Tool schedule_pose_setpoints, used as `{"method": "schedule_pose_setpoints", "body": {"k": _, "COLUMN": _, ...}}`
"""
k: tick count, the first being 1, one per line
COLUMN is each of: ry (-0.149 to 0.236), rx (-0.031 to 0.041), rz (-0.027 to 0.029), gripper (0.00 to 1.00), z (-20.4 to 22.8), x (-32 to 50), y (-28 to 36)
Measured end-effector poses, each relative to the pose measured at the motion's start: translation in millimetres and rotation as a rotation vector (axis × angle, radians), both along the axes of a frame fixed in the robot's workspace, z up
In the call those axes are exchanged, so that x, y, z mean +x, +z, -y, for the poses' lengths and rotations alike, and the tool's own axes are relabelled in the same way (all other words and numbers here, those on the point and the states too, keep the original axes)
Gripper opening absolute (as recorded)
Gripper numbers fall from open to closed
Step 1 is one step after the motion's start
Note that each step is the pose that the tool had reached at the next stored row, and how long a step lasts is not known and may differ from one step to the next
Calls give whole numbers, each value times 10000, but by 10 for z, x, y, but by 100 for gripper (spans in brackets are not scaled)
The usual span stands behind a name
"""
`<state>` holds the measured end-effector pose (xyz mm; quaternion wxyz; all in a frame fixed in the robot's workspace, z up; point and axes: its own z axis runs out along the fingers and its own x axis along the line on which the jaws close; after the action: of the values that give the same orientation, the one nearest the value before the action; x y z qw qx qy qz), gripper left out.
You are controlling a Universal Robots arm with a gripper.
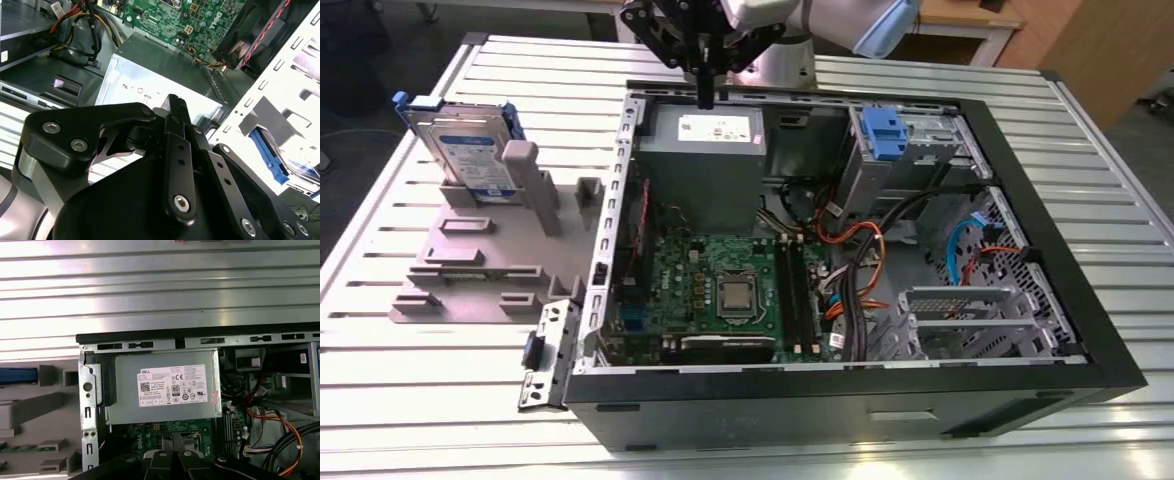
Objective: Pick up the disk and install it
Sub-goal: 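Reach for the disk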
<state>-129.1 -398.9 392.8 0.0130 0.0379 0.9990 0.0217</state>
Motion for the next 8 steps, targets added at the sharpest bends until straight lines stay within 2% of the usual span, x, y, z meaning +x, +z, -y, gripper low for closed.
{"method": "schedule_pose_setpoints", "body": {"k": 3, "ry": 0, "rx": 1, "rz": 0, "gripper": 11, "z": -5, "x": -30, "y": -4}}
{"method": "schedule_pose_setpoints", "body": {"k": 8, "ry": -1, "rx": 0, "rz": -1, "gripper": 11, "z": -72, "x": -69, "y": -13}}
